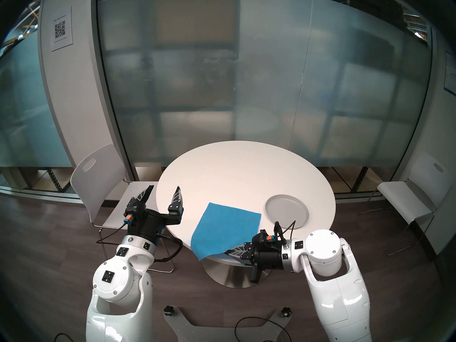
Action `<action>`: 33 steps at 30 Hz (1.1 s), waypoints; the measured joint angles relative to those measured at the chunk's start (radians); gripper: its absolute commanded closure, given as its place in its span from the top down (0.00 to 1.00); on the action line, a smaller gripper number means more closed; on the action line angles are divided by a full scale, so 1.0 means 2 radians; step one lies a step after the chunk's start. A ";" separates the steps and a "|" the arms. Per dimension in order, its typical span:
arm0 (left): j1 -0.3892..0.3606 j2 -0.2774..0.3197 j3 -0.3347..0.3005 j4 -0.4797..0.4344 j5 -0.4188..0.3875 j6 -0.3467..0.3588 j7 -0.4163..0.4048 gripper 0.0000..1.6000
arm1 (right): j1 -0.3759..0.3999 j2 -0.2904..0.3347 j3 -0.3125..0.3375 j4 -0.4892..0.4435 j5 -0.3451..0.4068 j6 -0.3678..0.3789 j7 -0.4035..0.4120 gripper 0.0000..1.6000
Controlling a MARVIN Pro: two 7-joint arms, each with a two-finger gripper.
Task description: Fold the napkin in half twice and place it beside the plate
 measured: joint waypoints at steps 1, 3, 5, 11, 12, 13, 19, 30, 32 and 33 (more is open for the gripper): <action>0.000 0.000 0.000 0.000 0.000 0.000 0.000 1.00 | -0.001 0.000 0.000 -0.001 0.000 0.000 0.001 0.06; 0.000 0.000 0.000 0.000 0.000 0.000 0.000 1.00 | -0.005 -0.001 -0.002 -0.004 0.000 0.000 0.002 0.06; 0.000 0.000 0.000 0.000 0.000 0.000 0.000 1.00 | -0.007 -0.002 -0.003 -0.005 0.000 0.000 0.003 0.06; 0.000 0.000 0.000 0.000 0.000 0.000 0.000 1.00 | -0.012 -0.007 -0.003 -0.009 0.001 0.000 0.000 0.06; 0.000 0.000 0.000 0.000 0.000 0.000 0.000 1.00 | -0.012 -0.008 -0.003 -0.009 0.001 0.000 -0.002 0.07; 0.000 0.000 0.000 0.000 0.000 0.000 0.000 1.00 | -0.011 -0.010 -0.001 -0.009 0.001 0.000 -0.005 0.07; 0.000 0.000 0.000 0.000 0.000 0.000 0.000 1.00 | -0.007 -0.016 0.010 -0.009 0.003 0.003 -0.015 0.08; 0.000 0.000 0.000 0.000 0.000 0.000 0.000 1.00 | 0.009 -0.027 0.028 -0.001 0.008 0.016 -0.030 0.08; 0.000 0.000 0.000 0.000 0.000 0.000 0.000 1.00 | 0.014 -0.028 0.029 0.004 0.008 0.017 -0.033 0.08; 0.000 0.000 0.000 0.000 0.000 0.000 0.000 1.00 | 0.016 -0.029 0.029 0.006 0.008 0.017 -0.034 0.08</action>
